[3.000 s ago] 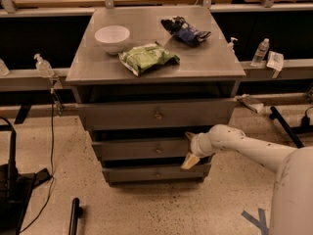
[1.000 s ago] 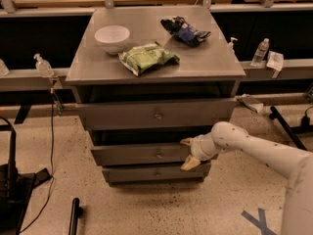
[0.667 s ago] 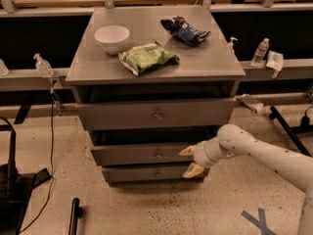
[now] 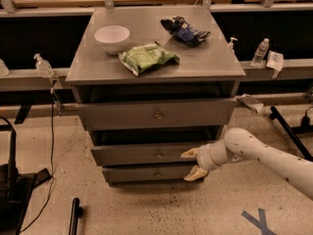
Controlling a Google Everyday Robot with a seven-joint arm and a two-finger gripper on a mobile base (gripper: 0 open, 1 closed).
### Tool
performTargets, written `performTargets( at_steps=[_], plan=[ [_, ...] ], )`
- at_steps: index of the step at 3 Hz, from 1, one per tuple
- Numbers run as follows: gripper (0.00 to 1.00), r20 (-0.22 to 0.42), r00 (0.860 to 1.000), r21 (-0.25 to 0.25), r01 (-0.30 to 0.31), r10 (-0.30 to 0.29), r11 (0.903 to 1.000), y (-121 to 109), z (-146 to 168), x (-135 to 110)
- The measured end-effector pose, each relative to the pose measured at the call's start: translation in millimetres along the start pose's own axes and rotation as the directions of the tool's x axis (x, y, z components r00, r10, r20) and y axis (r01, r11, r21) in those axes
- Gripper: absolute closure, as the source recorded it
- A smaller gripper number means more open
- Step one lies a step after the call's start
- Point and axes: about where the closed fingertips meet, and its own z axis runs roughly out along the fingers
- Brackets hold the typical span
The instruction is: Open middle drawer
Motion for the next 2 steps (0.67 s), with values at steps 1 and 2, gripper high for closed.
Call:
performTargets(
  at_steps=[1,2],
  plan=[
    [0.40,-0.026,1.000,0.070,0.019,-0.017,0.9974,-19,-11,-4],
    [0.42,-0.050,0.999,0.099,0.012,-0.007,0.9950,-42,-13,0]
  ],
)
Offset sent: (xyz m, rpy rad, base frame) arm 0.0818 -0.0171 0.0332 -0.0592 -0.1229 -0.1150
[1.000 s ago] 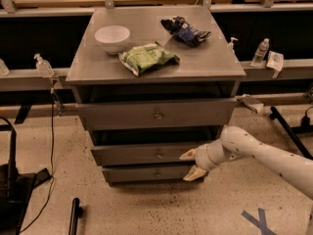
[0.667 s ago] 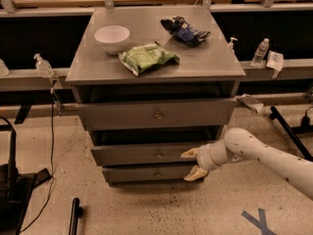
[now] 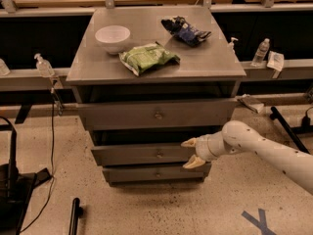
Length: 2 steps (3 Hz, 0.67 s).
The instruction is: Open middle drawer
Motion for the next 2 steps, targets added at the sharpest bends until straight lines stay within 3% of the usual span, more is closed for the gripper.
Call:
performTargets(
  at_steps=[2],
  plan=[
    [0.49,-0.008,0.997,-0.002,-0.080,0.080,0.9968,-47,31,29]
  ],
)
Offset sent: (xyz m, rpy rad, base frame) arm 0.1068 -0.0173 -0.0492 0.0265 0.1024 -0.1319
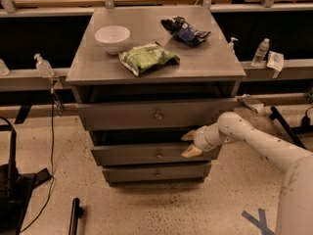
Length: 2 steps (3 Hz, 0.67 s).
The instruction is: Open middle drawer
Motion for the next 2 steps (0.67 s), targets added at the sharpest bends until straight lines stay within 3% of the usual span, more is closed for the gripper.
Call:
performTargets(
  at_steps=[1,2],
  plan=[
    [0.49,-0.011,0.998,-0.012,-0.066,0.066,0.9977,-15,24,21],
    [0.47,-0.018,0.993,-0.027,-0.116,0.115,0.9929,-17,41,37]
  ],
)
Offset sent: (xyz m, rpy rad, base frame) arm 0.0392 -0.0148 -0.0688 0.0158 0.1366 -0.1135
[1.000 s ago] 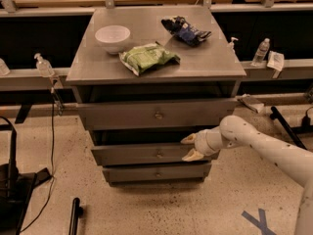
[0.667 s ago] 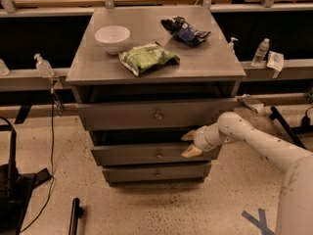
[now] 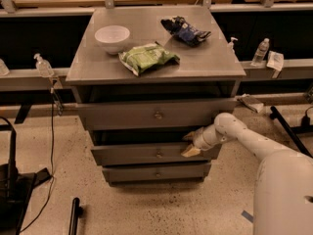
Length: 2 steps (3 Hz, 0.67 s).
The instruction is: Open middle drawer
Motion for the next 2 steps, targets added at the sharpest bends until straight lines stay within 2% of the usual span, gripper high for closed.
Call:
performTargets(
  at_steps=[1,2],
  plan=[
    [0.47,0.003,1.000,-0.023,-0.005,0.005,0.9997,16.7,7.3,2.0],
    [0.48,0.003,1.000,-0.024,-0.005,0.005,0.9997,15.5,2.4,-1.5]
  ],
)
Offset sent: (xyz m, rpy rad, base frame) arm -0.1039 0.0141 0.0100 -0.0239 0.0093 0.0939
